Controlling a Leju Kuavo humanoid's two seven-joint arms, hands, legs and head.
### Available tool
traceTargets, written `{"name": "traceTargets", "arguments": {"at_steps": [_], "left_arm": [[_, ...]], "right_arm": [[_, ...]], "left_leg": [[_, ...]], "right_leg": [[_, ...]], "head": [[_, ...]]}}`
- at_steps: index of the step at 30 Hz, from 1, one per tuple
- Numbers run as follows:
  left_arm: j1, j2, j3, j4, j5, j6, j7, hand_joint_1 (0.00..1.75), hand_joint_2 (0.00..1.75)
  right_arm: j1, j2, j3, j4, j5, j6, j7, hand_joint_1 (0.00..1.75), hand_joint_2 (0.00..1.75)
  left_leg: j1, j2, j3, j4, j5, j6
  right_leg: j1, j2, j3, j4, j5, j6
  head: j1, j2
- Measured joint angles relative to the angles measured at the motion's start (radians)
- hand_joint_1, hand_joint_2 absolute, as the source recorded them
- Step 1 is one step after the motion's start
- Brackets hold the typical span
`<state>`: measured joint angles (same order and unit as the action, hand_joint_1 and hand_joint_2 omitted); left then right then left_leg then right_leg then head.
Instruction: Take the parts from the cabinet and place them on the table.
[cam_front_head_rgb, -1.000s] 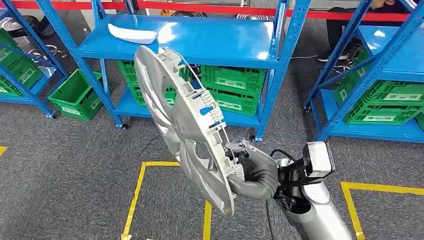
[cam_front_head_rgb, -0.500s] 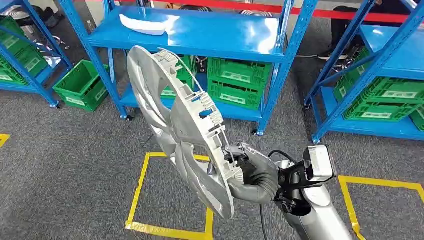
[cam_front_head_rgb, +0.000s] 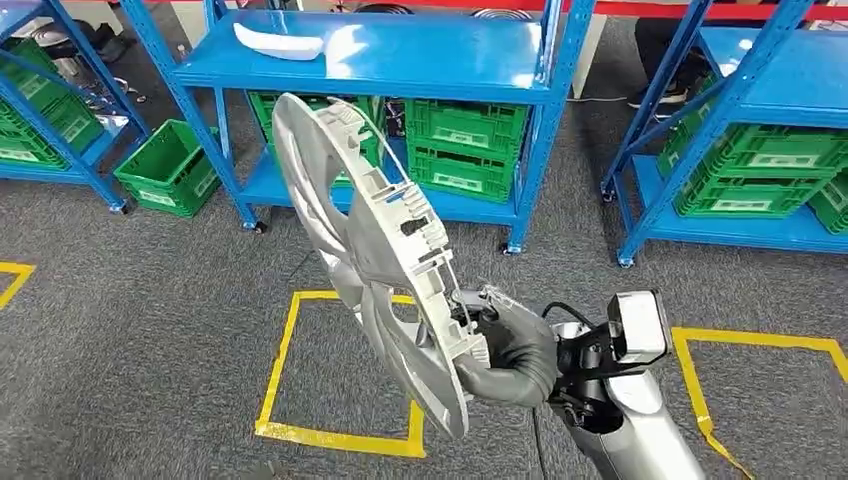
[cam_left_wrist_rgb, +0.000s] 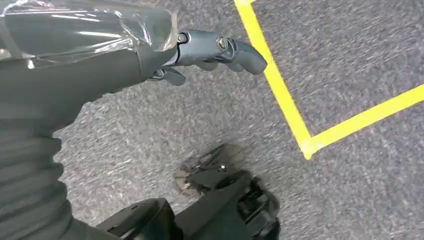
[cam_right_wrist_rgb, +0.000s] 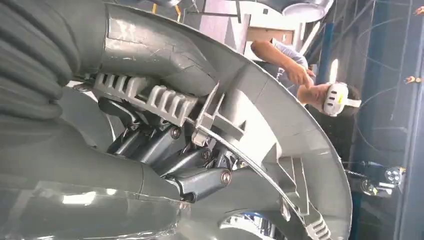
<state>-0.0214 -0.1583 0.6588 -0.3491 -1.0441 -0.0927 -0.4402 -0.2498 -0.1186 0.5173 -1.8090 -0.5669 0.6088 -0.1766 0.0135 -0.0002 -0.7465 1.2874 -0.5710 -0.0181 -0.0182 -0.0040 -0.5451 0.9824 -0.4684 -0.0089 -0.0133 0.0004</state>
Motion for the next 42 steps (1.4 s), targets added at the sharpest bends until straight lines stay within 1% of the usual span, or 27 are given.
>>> {"name": "traceTargets", "arguments": {"at_steps": [2, 4, 5, 6, 9, 10, 11, 13, 14, 15, 16, 18, 19, 20, 21, 25, 26, 28, 30, 31, 33, 35, 36, 37, 39, 41, 42], "left_arm": [[0.001, 0.0, 0.0, 0.0, 0.0, 0.0, 0.0, 0.0, 1.75], [0.0, 0.0, 0.0, -0.004, 0.0, 0.0, 0.0, 0.0, 1.75], [0.0, 0.0, 0.0, -0.007, 0.0, 0.0, 0.0, 0.0, 1.75], [-0.002, 0.002, 0.0, -0.01, 0.0, 0.0, 0.0, 0.0, 1.75], [0.0, 0.002, 0.0, -0.011, 0.0, 0.0, 0.003, 0.0, 1.75], [0.0, 0.002, 0.0, -0.011, 0.0, 0.0, 0.003, 0.0, 1.75], [-0.002, 0.0, 0.0, -0.011, 0.0, 0.0, 0.003, 0.0, 1.75], [-0.005, 0.001, 0.0, -0.013, 0.0, 0.0, 0.003, 0.0, 1.75], [-0.005, -0.001, 0.0, -0.013, 0.0, 0.0, 0.004, 0.0, 1.75], [-0.004, -0.001, 0.0, -0.014, 0.0, 0.0, 0.004, 0.0, 1.75], [-0.004, -0.001, 0.0, -0.014, 0.0, 0.0, 0.005, 0.0, 1.75], [-0.004, -0.002, 0.0, -0.014, 0.0, 0.0, 0.006, 0.0, 1.75], [-0.004, -0.003, 0.0, -0.014, 0.0, 0.0, 0.006, 0.0, 1.75], [-0.004, -0.003, 0.0, -0.014, 0.0, 0.0, 0.006, 0.0, 1.75], [-0.004, -0.004, 0.0, -0.015, 0.0, 0.0, 0.006, 0.0, 1.75], [-0.003, -0.007, 0.0, -0.016, -0.001, 0.0, 0.007, 0.0, 1.75], [-0.003, -0.006, 0.0, -0.016, -0.001, 0.0, 0.007, 0.0, 1.75], [-0.003, -0.006, 0.0, -0.016, -0.002, 0.0, 0.008, 0.0, 1.75], [-0.003, -0.006, 0.0, -0.016, -0.003, 0.0, 0.009, 0.0, 1.75], [-0.003, -0.006, 0.0, -0.016, -0.004, 0.0, 0.009, 0.0, 1.75], [-0.004, -0.006, 0.0, -0.016, -0.004, 0.0, 0.01, 0.0, 1.75], [-0.006, -0.006, 0.0, -0.018, -0.004, 0.0, 0.01, 0.0, 1.75], [-0.009, -0.003, 0.0, -0.023, -0.004, 0.0, 0.01, 0.0, 1.75], [-0.012, -0.002, -0.001, -0.024, -0.004, 0.0, 0.01, 0.0, 1.75], [-0.012, -0.002, -0.001, -0.024, -0.004, 0.0, 0.011, 0.0, 1.75], [-0.011, -0.002, -0.001, -0.025, -0.005, 0.0, 0.013, 0.0, 1.75], [-0.014, -0.003, -0.001, -0.025, -0.005, 0.0, 0.014, 0.0, 1.75]], "right_arm": [[0.007, 0.0, -0.001, 0.0, 0.0, 0.0, 0.0, 1.75, 1.75], [0.011, 0.0, -0.002, -0.001, 0.0, 0.0, 0.0, 1.75, 1.75], [0.011, 0.0, -0.003, -0.002, 0.001, 0.0, 0.0, 1.75, 1.75], [0.011, 0.0, -0.003, -0.005, 0.0, 0.0, 0.0, 1.75, 1.75], [0.01, 0.002, -0.003, -0.008, -0.001, 0.0, -0.001, 1.75, 1.75], [0.011, 0.002, -0.003, -0.009, -0.001, 0.0, -0.001, 1.75, 1.75], [0.013, 0.001, -0.004, -0.009, -0.001, 0.001, -0.001, 1.75, 1.75], [0.012, 0.001, -0.006, -0.01, -0.003, 0.002, -0.003, 1.75, 1.75], [0.016, 0.0, -0.007, -0.01, -0.003, 0.002, -0.003, 1.75, 1.75], [0.021, -0.001, -0.007, -0.01, -0.003, 0.003, -0.003, 1.75, 1.75], [0.026, -0.002, -0.008, -0.01, -0.004, 0.004, -0.003, 1.75, 1.75], [0.033, -0.003, -0.007, -0.01, -0.005, 0.007, -0.003, 1.75, 1.75], [0.034, -0.003, -0.007, -0.01, -0.006, 0.008, -0.003, 1.75, 1.75], [0.034, -0.003, -0.008, -0.01, -0.006, 0.008, -0.003, 1.75, 1.75], [0.033, -0.002, -0.008, -0.01, -0.006, 0.008, -0.004, 1.75, 1.75], [0.046, -0.002, -0.012, -0.012, -0.008, 0.008, -0.005, 1.75, 1.75], [0.047, -0.002, -0.012, -0.013, -0.009, 0.008, -0.005, 1.75, 1.75], [0.05, 0.0, -0.013, -0.013, -0.008, 0.008, -0.005, 1.75, 1.75], [0.054, 0.0, -0.013, -0.013, -0.007, 0.008, -0.005, 1.75, 1.75], [0.058, 0.0, -0.013, -0.013, -0.007, 0.008, -0.005, 1.75, 1.75], [0.065, 0.0, -0.014, -0.013, -0.006, 0.008, -0.005, 1.75, 1.75], [0.068, 0.0, -0.016, -0.014, -0.005, 0.008, -0.006, 1.75, 1.75], [0.069, 0.0, -0.017, -0.015, -0.004, 0.009, -0.009, 1.75, 1.75], [0.068, 0.0, -0.019, -0.016, -0.005, 0.01, -0.014, 1.75, 1.75], [0.069, 0.0, -0.019, -0.016, -0.004, 0.011, -0.019, 1.75, 1.75], [0.069, -0.001, -0.021, -0.016, -0.004, 0.011, -0.021, 1.75, 1.75], [0.069, -0.002, -0.022, -0.016, -0.005, 0.013, -0.021, 1.75, 1.75]], "left_leg": [[0.001, 0.0, 0.033, 0.009, 0.031, 0.001], [0.0, -0.001, 0.147, -0.143, 0.089, 0.011], [-0.002, -0.003, 0.215, -0.236, 0.093, 0.021], [-0.005, -0.004, 0.254, -0.298, 0.06, 0.029], [-0.018, -0.003, 0.241, -0.304, 0.075, 0.046], [-0.019, 0.0, 0.239, -0.317, 0.09, 0.058], [-0.008, 0.008, 0.24, -0.332, 0.108, 0.064], [-0.01, 0.007, 0.215, -0.341, 0.133, 0.077], [-0.011, 0.008, 0.2, -0.339, 0.144, 0.077], [-0.013, 0.008, 0.184, -0.339, 0.154, 0.077], [-0.013, 0.009, 0.17, -0.337, 0.164, 0.076], [-0.012, 0.009, 0.142, -0.331, 0.18, 0.071], [-0.011, 0.009, 0.128, -0.325, 0.188, 0.066], [-0.011, 0.009, 0.116, -0.317, 0.194, 0.061], [-0.014, 0.009, 0.103, -0.306, 0.198, 0.056], [-0.011, 0.009, 0.092, -0.304, 0.225, 0.027], [-0.004, 0.007, 0.085, -0.297, 0.216, 0.022], [-0.001, 0.004, 0.052, -0.206, 0.103, 0.01], [0.001, 0.004, 0.01, -0.047, 0.011, 0.0], [0.002, 0.004, 0.001, 0.012, -0.003, -0.002], [0.002, 0.004, 0.051, -0.012, 0.04, 0.001], [0.002, 0.002, 0.165, -0.164, 0.087, 0.012], [-0.001, -0.005, 0.24, -0.28, 0.065, 0.027], [-0.005, -0.005, 0.261, -0.316, 0.057, 0.031], [-0.014, -0.005, 0.252, -0.308, 0.066, 0.041], [-0.011, 0.0, 0.248, -0.326, 0.091, 0.061], [-0.007, 0.006, 0.243, -0.33, 0.102, 0.066]], "right_leg": [[0.001, 0.001, -0.023, 0.002, 0.017, 0.004], [0.002, 0.003, -0.039, 0.003, 0.031, 0.01], [0.003, 0.004, -0.041, 0.003, 0.037, 0.014], [0.008, 0.003, -0.048, 0.003, 0.043, 0.019], [0.001, 0.001, -0.051, -0.001, 0.064, 0.042], [0.006, 0.002, -0.052, -0.009, 0.074, 0.049], [0.003, 0.002, -0.064, 0.007, 0.058, 0.045], [0.004, 0.003, -0.114, 0.107, -0.031, 0.03], [0.002, 0.003, -0.141, 0.194, -0.079, 0.026], [0.001, 0.003, -0.162, 0.271, -0.11, 0.029], [0.001, 0.003, -0.166, 0.312, -0.116, 0.038], [-0.004, 0.003, -0.108, 0.257, -0.081, 0.062], [-0.007, 0.003, -0.046, 0.168, -0.052, 0.072], [-0.007, 0.002, 0.022, 0.07, -0.04, 0.073], [-0.004, 0.002, 0.078, -0.009, -0.06, 0.063], [0.006, 0.006, 0.053, -0.013, -0.046, 0.033], [-0.009, 0.003, 0.047, -0.016, -0.034, 0.019], [-0.006, 0.002, 0.033, -0.016, -0.015, 0.002], [-0.003, 0.001, 0.01, -0.013, 0.003, 0.001], [-0.002, 0.001, -0.002, -0.012, 0.011, 0.002], [-0.001, 0.002, -0.027, -0.004, 0.026, 0.006], [0.0, 0.004, -0.043, 0.0, 0.036, 0.013], [0.0, 0.004, -0.046, 0.001, 0.043, 0.017], [0.007, 0.002, -0.051, 0.001, 0.05, 0.024], [0.001, 0.0, -0.052, -0.002, 0.062, 0.04], [0.004, 0.001, -0.056, -0.008, 0.074, 0.053], [0.001, 0.002, -0.067, 0.005, 0.055, 0.049]], "head": [[0.0, 0.0], [0.0, 0.0], [0.0, 0.0], [0.0, 0.0], [0.001, 0.0], [0.001, 0.0], [0.001, 0.0], [0.007, 0.0], [0.007, 0.0], [0.007, 0.0], [0.007, 0.0], [0.008, 0.0], [0.007, 0.0], [0.008, 0.0], [0.008, 0.0], [0.007, 0.0], [0.009, 0.0], [0.003, 0.0], [0.003, 0.0], [0.003, 0.0], [0.003, 0.0], [0.003, 0.0], [0.003, 0.0], [0.005, 0.0], [0.004, 0.0], [0.006, 0.0], [0.006, 0.0]]}}
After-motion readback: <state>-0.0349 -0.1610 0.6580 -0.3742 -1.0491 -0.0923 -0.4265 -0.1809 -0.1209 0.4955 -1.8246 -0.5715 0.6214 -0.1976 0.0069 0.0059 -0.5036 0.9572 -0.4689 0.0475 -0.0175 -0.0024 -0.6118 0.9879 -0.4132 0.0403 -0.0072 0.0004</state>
